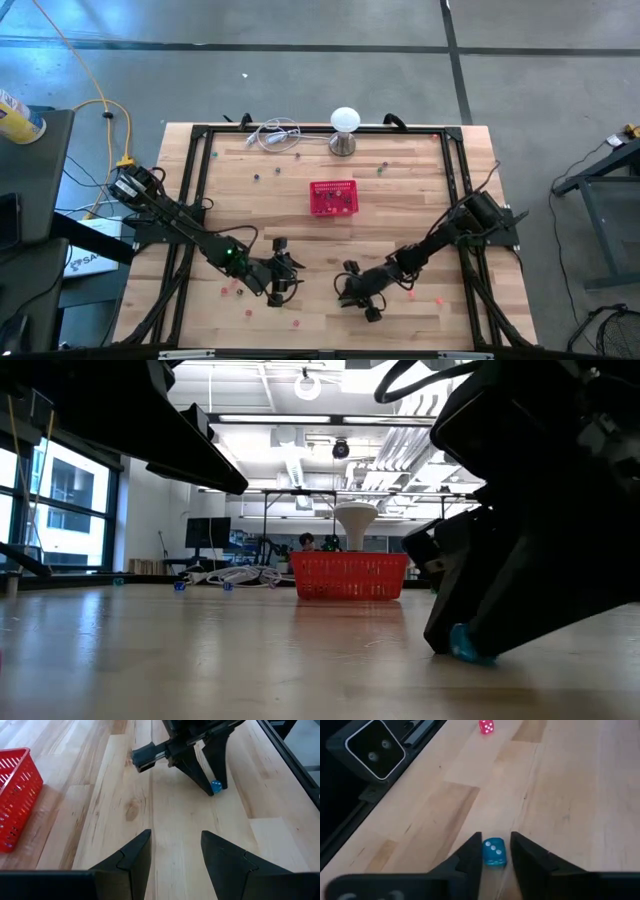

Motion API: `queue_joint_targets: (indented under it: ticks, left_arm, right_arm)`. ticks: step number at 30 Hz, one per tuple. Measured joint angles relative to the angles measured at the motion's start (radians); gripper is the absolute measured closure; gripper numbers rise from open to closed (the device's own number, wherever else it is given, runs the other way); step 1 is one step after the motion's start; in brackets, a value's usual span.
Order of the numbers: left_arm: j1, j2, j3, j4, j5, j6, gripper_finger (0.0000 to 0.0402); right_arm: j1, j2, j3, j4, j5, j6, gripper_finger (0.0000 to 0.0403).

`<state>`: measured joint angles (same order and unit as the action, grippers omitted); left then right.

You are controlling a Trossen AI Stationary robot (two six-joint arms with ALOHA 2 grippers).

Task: Pick & Place Dice
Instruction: Put the bottom light blue dice into the bin

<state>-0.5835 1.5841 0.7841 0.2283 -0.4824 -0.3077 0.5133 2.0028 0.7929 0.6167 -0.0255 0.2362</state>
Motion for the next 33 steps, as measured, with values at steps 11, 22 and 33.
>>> queue_joint_targets:
  ticks: [11,22,33]
  left_arm:
    - [0.0,0.0,0.0,0.0,0.0,0.0,0.0237]
    - [0.0,0.0,0.0,0.0,0.0,0.001,0.0237]
    - [0.0,0.0,0.0,0.0,0.0,0.001,0.0237]
  right_arm:
    - [0.001,-0.01,0.0,-0.025,0.0,-0.042,0.0372]
    - [-0.018,-0.334,-0.003,-0.432,0.442,-0.205,0.0368]
    - [-0.245,-0.471,-0.003,-0.493,0.545,-0.159,0.037]
